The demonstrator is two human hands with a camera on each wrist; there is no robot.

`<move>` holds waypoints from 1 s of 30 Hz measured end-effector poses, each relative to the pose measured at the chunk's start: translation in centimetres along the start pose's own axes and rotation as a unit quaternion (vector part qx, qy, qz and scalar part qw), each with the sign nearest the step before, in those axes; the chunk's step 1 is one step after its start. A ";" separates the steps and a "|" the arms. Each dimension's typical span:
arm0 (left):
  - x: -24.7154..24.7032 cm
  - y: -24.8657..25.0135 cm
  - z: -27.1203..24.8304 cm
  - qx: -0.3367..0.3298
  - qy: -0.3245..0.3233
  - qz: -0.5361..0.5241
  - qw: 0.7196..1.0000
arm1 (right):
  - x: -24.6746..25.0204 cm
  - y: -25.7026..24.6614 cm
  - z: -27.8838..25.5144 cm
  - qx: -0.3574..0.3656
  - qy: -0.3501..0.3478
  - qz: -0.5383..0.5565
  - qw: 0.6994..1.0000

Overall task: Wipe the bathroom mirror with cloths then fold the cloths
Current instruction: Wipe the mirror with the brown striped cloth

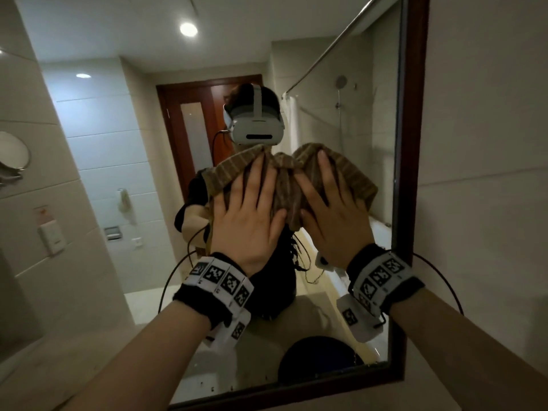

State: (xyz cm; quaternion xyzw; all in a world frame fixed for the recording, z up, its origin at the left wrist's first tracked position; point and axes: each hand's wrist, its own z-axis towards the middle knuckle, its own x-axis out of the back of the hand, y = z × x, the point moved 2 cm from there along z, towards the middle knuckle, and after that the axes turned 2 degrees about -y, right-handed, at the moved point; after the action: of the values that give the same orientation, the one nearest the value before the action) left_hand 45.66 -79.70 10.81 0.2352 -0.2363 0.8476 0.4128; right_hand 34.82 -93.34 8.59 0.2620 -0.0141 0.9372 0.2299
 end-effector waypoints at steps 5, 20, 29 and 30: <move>-3.1 3.2 -4.1 -0.043 -0.041 -0.006 0.998 | -2.3 0.9 -4.3 0.022 -0.021 0.004 1.000; -9.4 9.5 -11.0 -0.077 -0.164 -0.072 0.981 | -5.8 3.7 -15.6 -0.056 -0.129 0.075 0.987; -2.1 10.5 2.5 -0.080 0.008 -0.036 0.996 | 0.8 4.7 -1.2 -0.055 -0.072 -0.043 0.995; -1.6 10.3 3.5 -0.078 0.016 -0.036 0.996 | 1.5 4.9 0.0 -0.055 -0.057 -0.053 0.995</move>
State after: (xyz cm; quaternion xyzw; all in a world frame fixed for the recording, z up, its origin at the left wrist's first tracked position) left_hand 38.84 -88.36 10.44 0.1968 -0.2867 0.8150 0.4635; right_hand 31.59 -97.05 9.81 0.3025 -0.0645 0.9050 0.2921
